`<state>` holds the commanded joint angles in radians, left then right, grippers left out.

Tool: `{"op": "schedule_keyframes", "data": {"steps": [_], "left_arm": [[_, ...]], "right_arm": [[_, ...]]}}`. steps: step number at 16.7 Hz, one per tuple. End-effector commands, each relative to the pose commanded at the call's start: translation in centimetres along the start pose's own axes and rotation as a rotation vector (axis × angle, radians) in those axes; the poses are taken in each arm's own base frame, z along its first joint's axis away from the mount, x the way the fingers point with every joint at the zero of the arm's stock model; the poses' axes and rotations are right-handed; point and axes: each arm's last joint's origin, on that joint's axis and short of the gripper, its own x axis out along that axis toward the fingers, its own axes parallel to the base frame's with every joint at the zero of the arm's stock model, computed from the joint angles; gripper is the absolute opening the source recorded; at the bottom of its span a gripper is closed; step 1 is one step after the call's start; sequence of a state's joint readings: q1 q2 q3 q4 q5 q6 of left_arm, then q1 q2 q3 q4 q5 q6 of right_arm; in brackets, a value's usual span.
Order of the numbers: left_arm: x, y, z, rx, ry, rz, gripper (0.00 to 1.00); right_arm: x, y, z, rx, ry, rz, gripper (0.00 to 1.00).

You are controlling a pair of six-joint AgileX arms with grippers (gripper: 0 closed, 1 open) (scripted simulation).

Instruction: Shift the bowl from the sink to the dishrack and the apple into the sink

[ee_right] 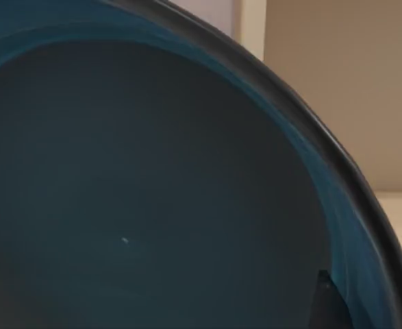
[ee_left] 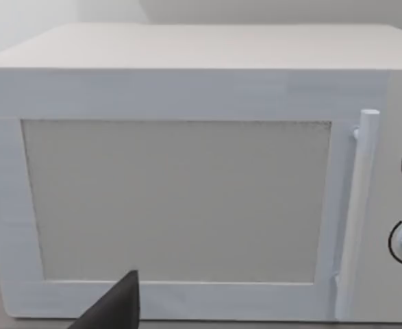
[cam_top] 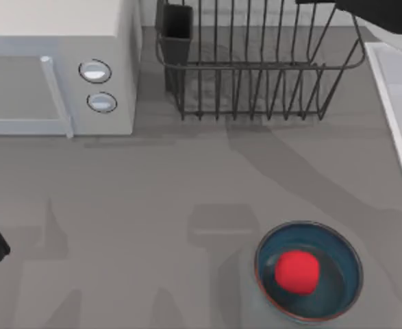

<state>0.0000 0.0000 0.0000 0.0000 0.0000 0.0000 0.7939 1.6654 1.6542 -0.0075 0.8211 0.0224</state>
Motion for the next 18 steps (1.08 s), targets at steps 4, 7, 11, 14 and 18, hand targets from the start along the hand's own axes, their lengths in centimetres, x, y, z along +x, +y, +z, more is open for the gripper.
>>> {"op": "schedule_keyframes", "data": {"steps": [4, 7, 11, 14, 18], "left_arm": [[0.0, 0.0, 0.0, 0.000, 0.000, 0.000, 1.00], [0.0, 0.0, 0.0, 0.000, 0.000, 0.000, 1.00], [0.0, 0.0, 0.0, 0.000, 0.000, 0.000, 1.00], [0.0, 0.0, 0.0, 0.000, 0.000, 0.000, 1.00], [0.0, 0.0, 0.0, 0.000, 0.000, 0.000, 1.00]], "right_arm": [[0.0, 0.0, 0.0, 0.002, -0.002, 0.000, 0.00], [0.5, 0.2, -0.6, -0.004, 0.004, -0.001, 0.00], [3.5, 1.3, -4.9, -0.008, 0.007, -0.003, 0.00], [6.4, 1.9, -10.1, 0.004, -0.004, 0.000, 0.00], [9.1, 1.0, -16.9, 0.012, -0.011, 0.001, 0.00]]}}
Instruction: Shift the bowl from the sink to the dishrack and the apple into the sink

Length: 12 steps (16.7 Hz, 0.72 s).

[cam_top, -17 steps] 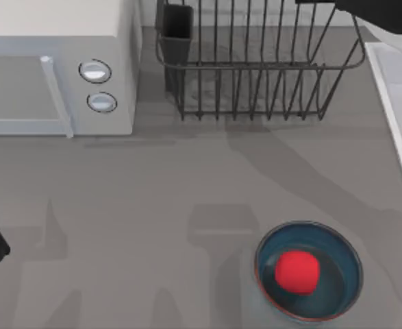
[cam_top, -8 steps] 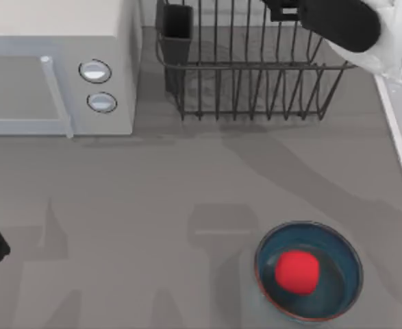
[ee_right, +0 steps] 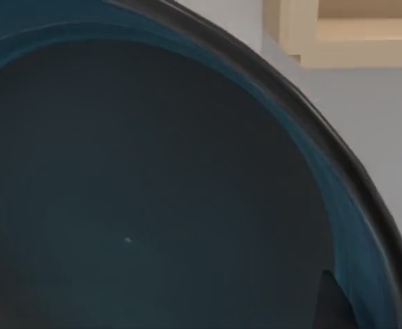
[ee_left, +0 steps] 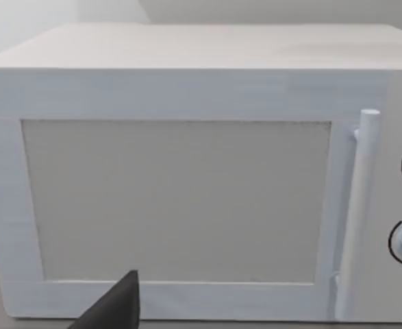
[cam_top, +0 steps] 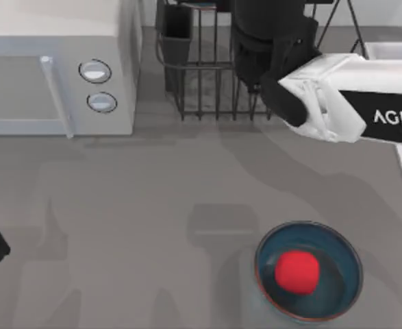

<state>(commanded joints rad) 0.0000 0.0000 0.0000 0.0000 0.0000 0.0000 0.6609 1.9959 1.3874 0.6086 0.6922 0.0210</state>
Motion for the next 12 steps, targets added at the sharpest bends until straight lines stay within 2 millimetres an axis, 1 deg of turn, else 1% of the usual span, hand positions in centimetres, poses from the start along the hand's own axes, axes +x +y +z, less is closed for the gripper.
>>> {"op": "schedule_keyframes", "data": {"steps": [2, 3, 4, 8, 12], "left_arm": [[0.0, 0.0, 0.0, 0.000, 0.000, 0.000, 1.00], [0.0, 0.0, 0.0, 0.000, 0.000, 0.000, 1.00], [0.0, 0.0, 0.0, 0.000, 0.000, 0.000, 1.00], [0.0, 0.0, 0.0, 0.000, 0.000, 0.000, 1.00], [0.0, 0.0, 0.0, 0.000, 0.000, 0.000, 1.00]], "right_arm": [[0.6, -0.7, -2.2, -0.006, 0.006, -0.001, 0.00], [0.8, -0.9, -2.8, -0.009, 0.008, -0.001, 0.00], [0.8, -1.0, -3.0, -0.010, 0.009, -0.001, 0.00], [0.8, -1.0, -3.0, -0.010, 0.009, -0.001, 0.00], [0.8, -1.0, -3.0, -0.010, 0.009, -0.001, 0.30]]}}
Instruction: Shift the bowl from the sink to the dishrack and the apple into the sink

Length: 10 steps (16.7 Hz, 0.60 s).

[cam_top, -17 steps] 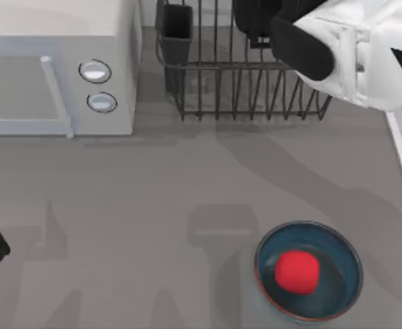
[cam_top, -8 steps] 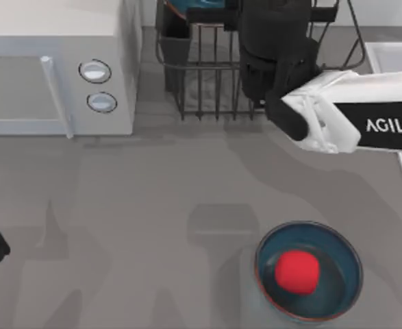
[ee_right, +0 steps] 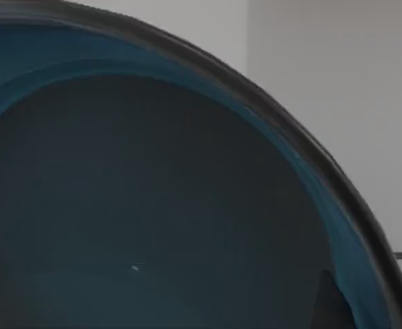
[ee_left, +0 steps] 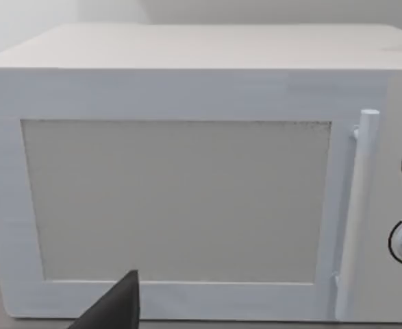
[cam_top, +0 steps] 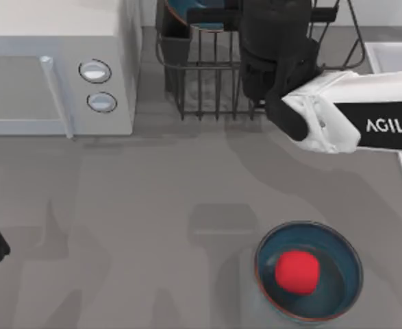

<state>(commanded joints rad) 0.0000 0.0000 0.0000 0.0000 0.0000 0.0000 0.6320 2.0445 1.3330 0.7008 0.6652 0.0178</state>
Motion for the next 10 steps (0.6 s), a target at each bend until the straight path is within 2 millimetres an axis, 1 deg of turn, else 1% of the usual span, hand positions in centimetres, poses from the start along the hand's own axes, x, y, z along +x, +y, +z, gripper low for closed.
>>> {"op": "schedule_keyframes", "data": {"steps": [9, 10], "left_arm": [[0.00, 0.00, 0.00, 0.000, 0.000, 0.000, 1.00], [0.00, 0.00, 0.00, 0.000, 0.000, 0.000, 1.00]], "right_arm": [[0.00, 0.00, 0.00, 0.000, 0.000, 0.000, 0.98], [0.00, 0.00, 0.00, 0.000, 0.000, 0.000, 1.00]]}}
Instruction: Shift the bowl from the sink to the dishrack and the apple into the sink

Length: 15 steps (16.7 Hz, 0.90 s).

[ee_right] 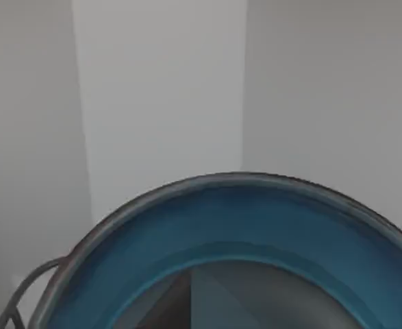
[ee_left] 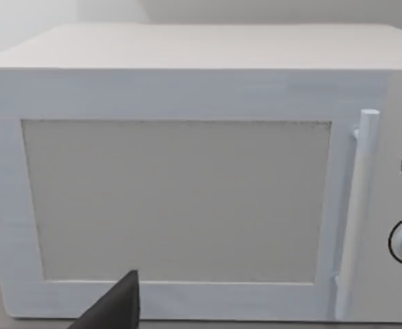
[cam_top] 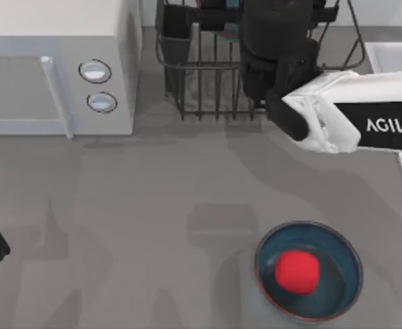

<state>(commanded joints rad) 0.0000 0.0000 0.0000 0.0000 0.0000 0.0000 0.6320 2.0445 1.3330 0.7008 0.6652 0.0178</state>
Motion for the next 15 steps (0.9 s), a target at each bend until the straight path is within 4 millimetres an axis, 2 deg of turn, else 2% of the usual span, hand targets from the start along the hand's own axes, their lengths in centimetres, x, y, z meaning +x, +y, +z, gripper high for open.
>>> {"op": "schedule_keyframes", "data": {"steps": [10, 12, 15], "left_arm": [[0.0, 0.0, 0.0, 0.000, 0.000, 0.000, 1.00], [0.0, 0.0, 0.0, 0.000, 0.000, 0.000, 1.00], [0.0, 0.0, 0.0, 0.000, 0.000, 0.000, 1.00]], "right_arm": [[0.0, -0.2, -0.2, -0.012, 0.010, 0.000, 1.00], [-0.2, -1.6, -1.0, -0.064, 0.064, -0.007, 1.00], [-1.3, -5.6, -2.0, -0.156, 0.188, -0.033, 1.00]]}}
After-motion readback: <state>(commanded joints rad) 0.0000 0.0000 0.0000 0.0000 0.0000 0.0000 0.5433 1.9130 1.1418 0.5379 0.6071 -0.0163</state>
